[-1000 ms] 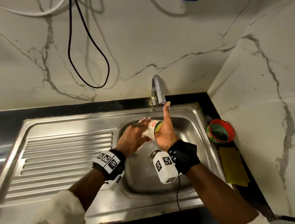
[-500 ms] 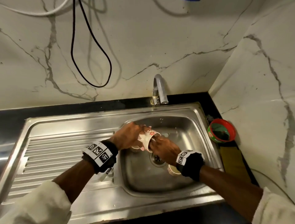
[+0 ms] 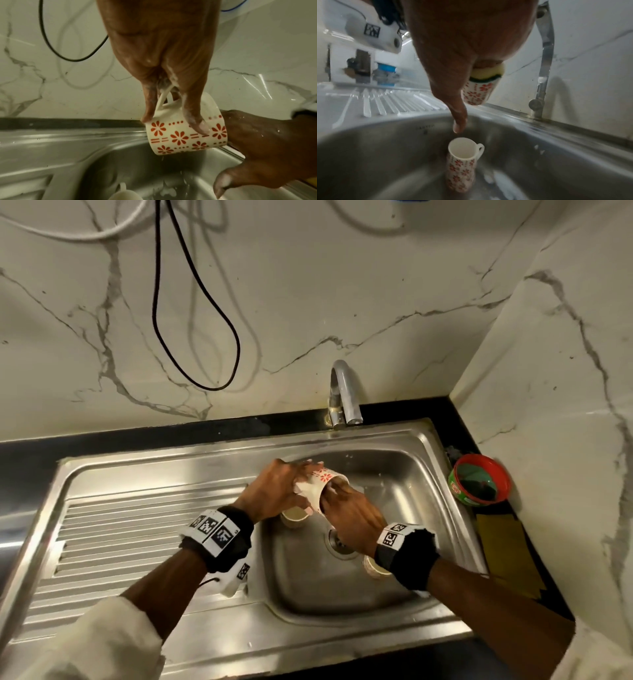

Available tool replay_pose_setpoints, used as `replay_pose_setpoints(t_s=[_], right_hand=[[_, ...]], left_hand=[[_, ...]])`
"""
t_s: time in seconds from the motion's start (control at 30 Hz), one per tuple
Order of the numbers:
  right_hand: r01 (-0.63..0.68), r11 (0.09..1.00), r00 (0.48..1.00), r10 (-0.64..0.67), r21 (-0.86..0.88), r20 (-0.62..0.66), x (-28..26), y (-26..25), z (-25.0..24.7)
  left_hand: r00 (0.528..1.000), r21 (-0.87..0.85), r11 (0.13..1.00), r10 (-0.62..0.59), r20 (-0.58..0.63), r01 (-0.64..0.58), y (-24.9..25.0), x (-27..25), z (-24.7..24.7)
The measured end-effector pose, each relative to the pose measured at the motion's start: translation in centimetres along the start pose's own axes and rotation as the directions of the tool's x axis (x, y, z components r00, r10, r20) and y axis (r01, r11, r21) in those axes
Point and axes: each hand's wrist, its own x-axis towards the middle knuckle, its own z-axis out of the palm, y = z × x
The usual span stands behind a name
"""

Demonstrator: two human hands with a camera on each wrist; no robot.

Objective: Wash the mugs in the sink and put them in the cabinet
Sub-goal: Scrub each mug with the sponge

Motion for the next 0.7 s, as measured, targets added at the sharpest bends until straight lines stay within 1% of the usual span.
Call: replay_pose_setpoints(t_s=[0.03, 0.07, 0.1, 0.13, 0.17, 0.2, 0.23, 0.27, 0.3, 0.33, 0.37, 0.4, 0.43, 0.47, 0.5, 0.53, 0.6, 0.63, 0.67, 0.7], right_hand=[[-0.046, 0.996, 0.997, 0.051, 0.076, -0.06, 0.3, -0.6, 0.4], [-0.129, 0.944, 0.986, 0.154, 0.304, -0.06, 0.4, -1.2, 0.1], [-0.27, 0.758, 0.955, 0.289, 0.594, 0.066, 0.8, -1.9, -0.7], [-0.365, 0.452, 0.918, 0.319, 0.814, 0.235, 1.1, -2.1, -1.1], [-0.391, 0.178, 0.897, 0.296, 0.903, 0.329, 1.4, -1.9, -1.4], [-0.372, 0.038, 0.89, 0.297, 0.927, 0.345, 1.6, -1.5, -1.5], [-0.366, 0.037, 0.889, 0.309, 0.93, 0.338, 1.6, -1.2, -1.9], [-0.371, 0.201, 0.896, 0.335, 0.906, 0.292, 1.5, -1.2, -2.3], [-0.374, 0.498, 0.911, 0.355, 0.783, 0.21, 1.4, -1.2, -2.3], [-0.329, 0.787, 0.942, 0.311, 0.522, 0.123, 1.3, -1.1, -2.1], [-0.259, 0.94, 0.964, 0.238, 0.222, 0.116, 1.2, -0.9, -1.6], [-0.183, 0.983, 0.969, 0.18, 0.005, 0.168, 1.1, -0.7, -1.1], [-0.115, 0.987, 0.961, 0.14, -0.114, 0.238, 1.1, -0.4, -0.8], [-0.047, 0.984, 0.949, 0.097, -0.17, 0.3, 1.0, -0.2, -0.7], [-0.014, 0.979, 0.933, 0.085, -0.201, 0.349, 0.8, 0.0, -0.8], [-0.008, 0.98, 0.939, 0.076, -0.197, 0.336, 0.7, 0.6, -0.5], [-0.016, 0.995, 0.935, 0.052, -0.103, 0.352, 0.9, 1.2, 0.0], [-0.018, 0.994, 0.94, 0.054, -0.11, 0.336, 1.0, 1.1, 0.1], [-0.003, 0.993, 0.929, 0.045, -0.114, 0.367, 1.4, 0.8, -0.1], [-0.03, 0.996, 0.916, 0.063, -0.088, 0.396, 1.8, 0.4, -0.2]], left_hand=[[1.0, 0.001, 1.0, -0.026, -0.001, 0.026, 0.1, 0.1, 0.2], [0.999, 0.004, 0.999, -0.045, -0.002, 0.045, 0.3, 0.1, 0.4], [0.999, 0.006, 0.999, -0.052, -0.014, 0.052, 0.4, 0.1, 0.6], [0.997, -0.001, 0.998, -0.065, -0.037, 0.065, 0.6, -0.1, 0.8], [0.995, -0.025, 0.997, -0.077, -0.064, 0.076, 0.6, -0.3, 1.0], [0.993, -0.048, 0.995, -0.091, -0.074, 0.088, 0.6, -0.5, 1.2], [0.991, -0.069, 0.993, -0.1, -0.085, 0.094, 0.5, -0.7, 1.5], [0.989, -0.081, 0.991, -0.115, -0.089, 0.107, 0.3, -0.7, 1.7], [0.987, -0.093, 0.988, -0.134, -0.086, 0.126, 0.2, -0.8, 1.8], [0.985, -0.11, 0.983, -0.158, -0.072, 0.15, 0.1, -0.8, 1.9], [0.984, -0.133, 0.978, -0.17, -0.062, 0.16, 0.0, -0.8, 2.0], [0.982, -0.159, 0.972, -0.183, -0.044, 0.174, -0.1, -0.7, 2.2], [0.981, -0.184, 0.966, -0.192, -0.03, 0.183, -0.4, -0.8, 2.5], [0.978, -0.197, 0.959, -0.21, -0.005, 0.205, -0.7, -0.9, 2.9], [0.971, -0.198, 0.951, -0.236, 0.026, 0.236, -1.0, -1.0, 3.2], [0.962, -0.18, 0.945, -0.269, 0.056, 0.274, -1.1, -1.0, 3.4], [0.929, -0.123, 0.923, -0.353, 0.112, 0.366, -1.4, -0.8, 3.3], [0.908, -0.077, 0.911, -0.39, 0.152, 0.405, -1.3, -0.8, 3.0], [0.881, -0.009, 0.898, -0.431, 0.197, 0.441, -1.3, -0.9, 2.7], [0.852, 0.073, 0.883, -0.466, 0.239, 0.463, -1.2, -0.9, 2.5]])
